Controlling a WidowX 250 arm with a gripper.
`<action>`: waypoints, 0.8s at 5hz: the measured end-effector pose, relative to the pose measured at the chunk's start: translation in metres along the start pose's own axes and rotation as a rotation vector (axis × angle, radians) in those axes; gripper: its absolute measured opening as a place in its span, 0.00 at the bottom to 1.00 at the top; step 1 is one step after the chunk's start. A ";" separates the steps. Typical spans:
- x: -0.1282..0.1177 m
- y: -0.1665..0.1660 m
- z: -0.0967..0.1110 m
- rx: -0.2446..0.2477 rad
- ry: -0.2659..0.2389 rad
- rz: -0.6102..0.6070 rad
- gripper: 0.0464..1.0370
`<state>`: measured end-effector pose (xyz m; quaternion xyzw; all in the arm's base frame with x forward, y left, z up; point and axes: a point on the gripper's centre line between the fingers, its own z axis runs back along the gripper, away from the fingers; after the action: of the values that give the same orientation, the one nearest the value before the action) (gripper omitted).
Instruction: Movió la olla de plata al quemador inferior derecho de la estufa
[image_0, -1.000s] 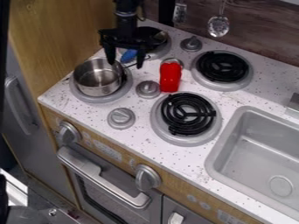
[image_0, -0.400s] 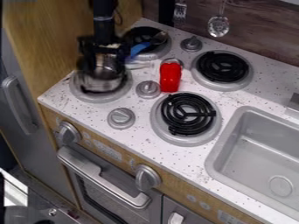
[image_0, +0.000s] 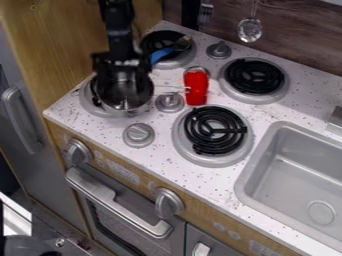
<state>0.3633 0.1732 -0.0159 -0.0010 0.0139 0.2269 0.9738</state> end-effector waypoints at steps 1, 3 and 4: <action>0.008 -0.003 0.022 -0.025 -0.092 0.016 0.96; -0.014 -0.007 0.035 -0.048 -0.076 -0.030 0.96; -0.022 -0.018 0.027 -0.039 -0.057 -0.076 0.96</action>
<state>0.3520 0.1480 0.0120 -0.0141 -0.0183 0.1900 0.9815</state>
